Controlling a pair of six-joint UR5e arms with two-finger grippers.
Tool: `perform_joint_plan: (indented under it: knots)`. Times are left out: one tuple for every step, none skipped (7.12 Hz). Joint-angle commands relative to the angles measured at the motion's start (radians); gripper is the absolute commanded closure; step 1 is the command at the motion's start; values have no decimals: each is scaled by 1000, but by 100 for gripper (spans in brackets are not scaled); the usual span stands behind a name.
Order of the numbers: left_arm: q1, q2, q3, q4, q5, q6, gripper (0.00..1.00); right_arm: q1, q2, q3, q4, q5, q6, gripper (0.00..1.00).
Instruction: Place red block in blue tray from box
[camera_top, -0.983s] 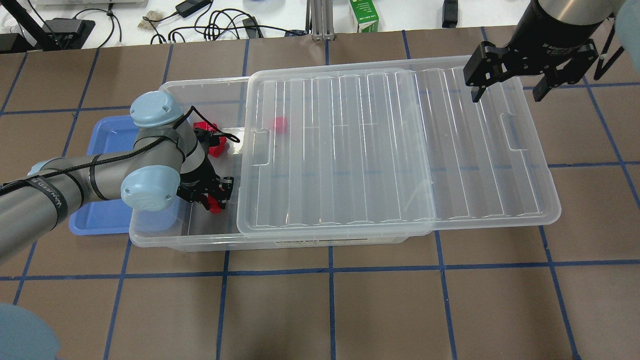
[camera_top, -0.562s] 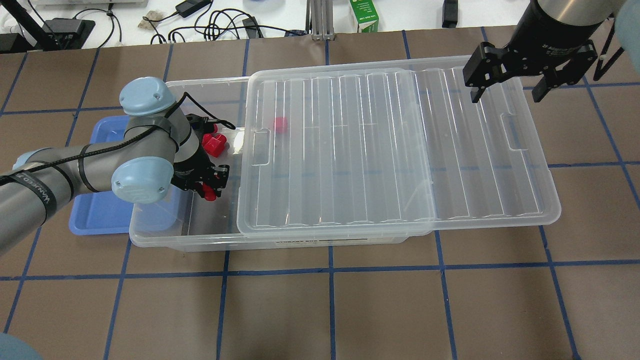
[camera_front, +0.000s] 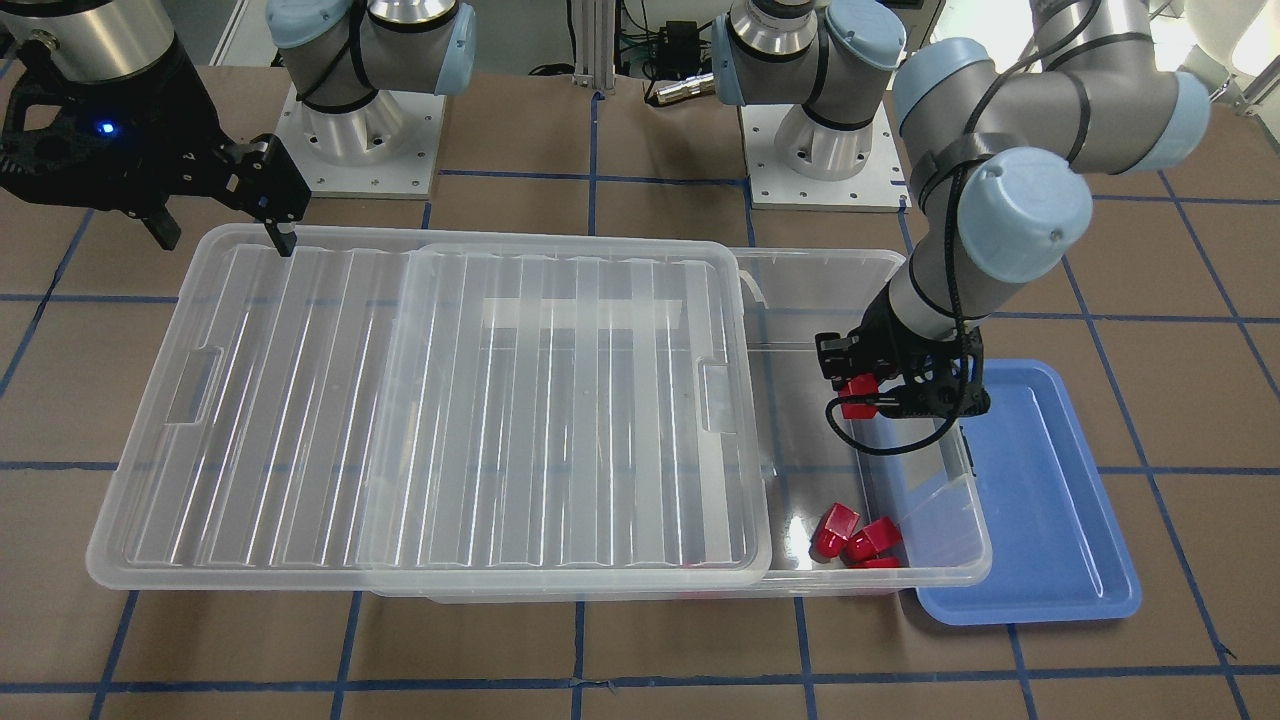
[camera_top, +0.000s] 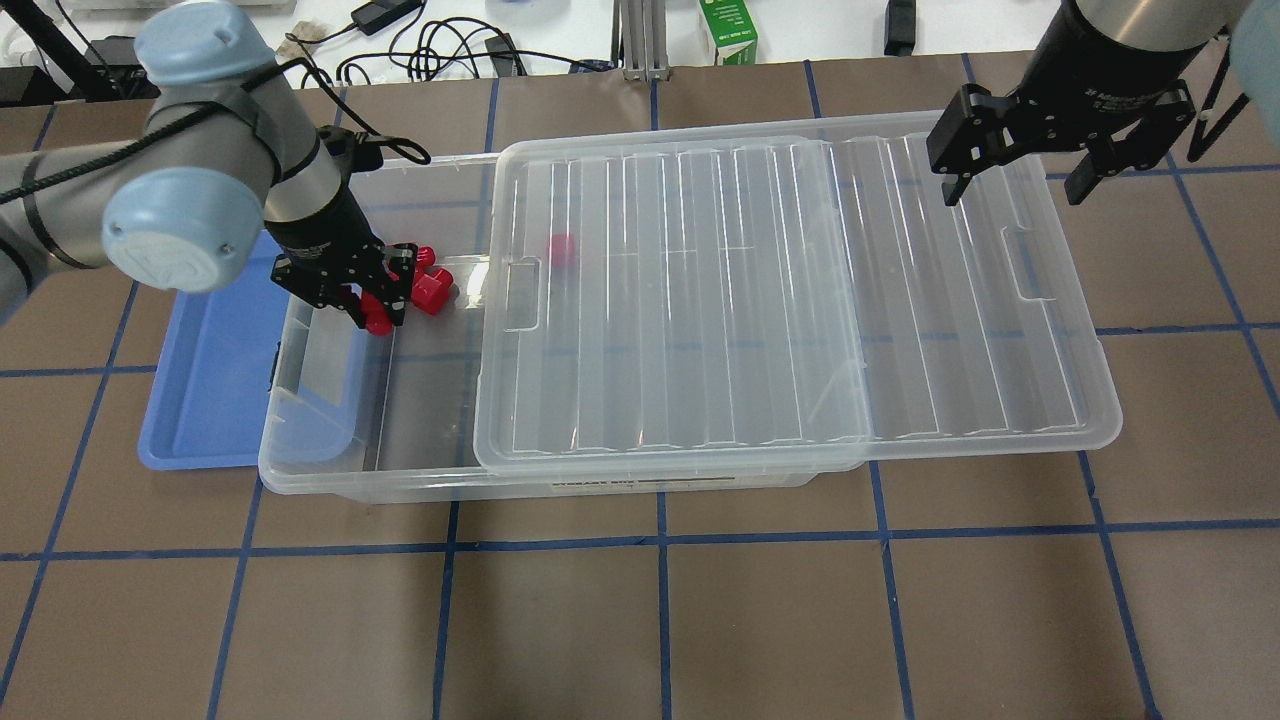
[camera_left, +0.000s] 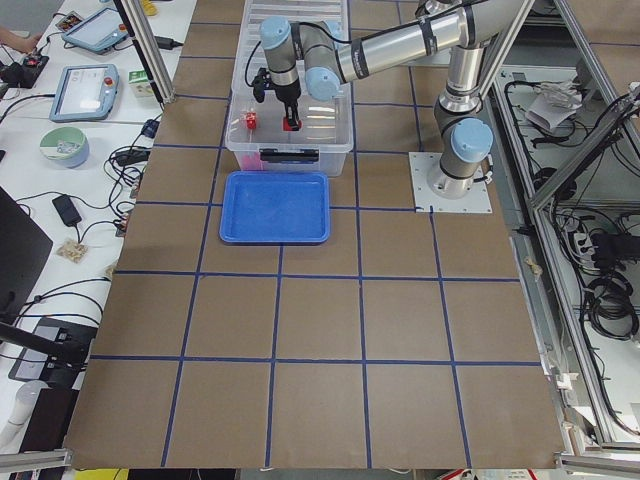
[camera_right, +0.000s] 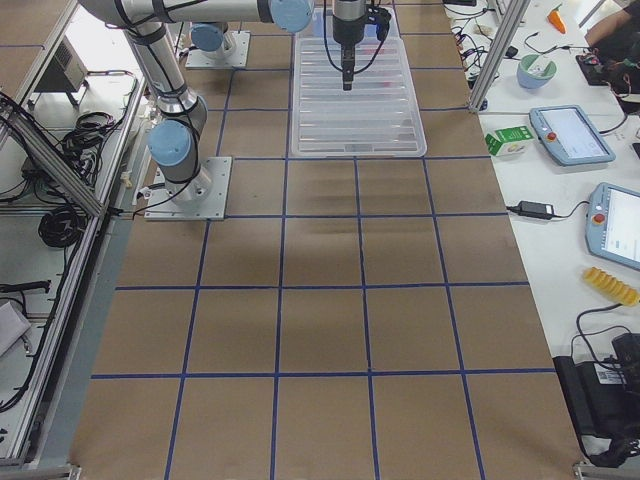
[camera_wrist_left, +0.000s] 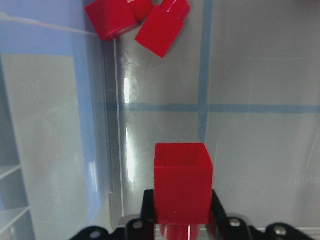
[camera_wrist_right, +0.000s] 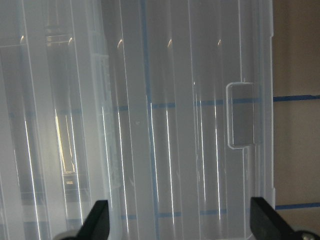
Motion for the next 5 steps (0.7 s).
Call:
perform_joint_plan:
  knots:
    - [123, 12, 55, -67, 3, 157, 100, 2, -1, 0, -1, -2, -2, 0]
    - [221, 1, 48, -65, -3, 271, 100, 2, -1, 0, -1, -2, -2, 0]
    - [298, -16, 45, -47, -6, 365, 100, 0, 1, -1, 1, -4, -3, 0]
    - [349, -37, 42, -13, -4, 486, 100, -7, 1, -1, 4, -7, -3, 0]
    - [388, -75, 39, 42, -4, 537, 100, -10, 2, -1, 4, -5, -5, 0]
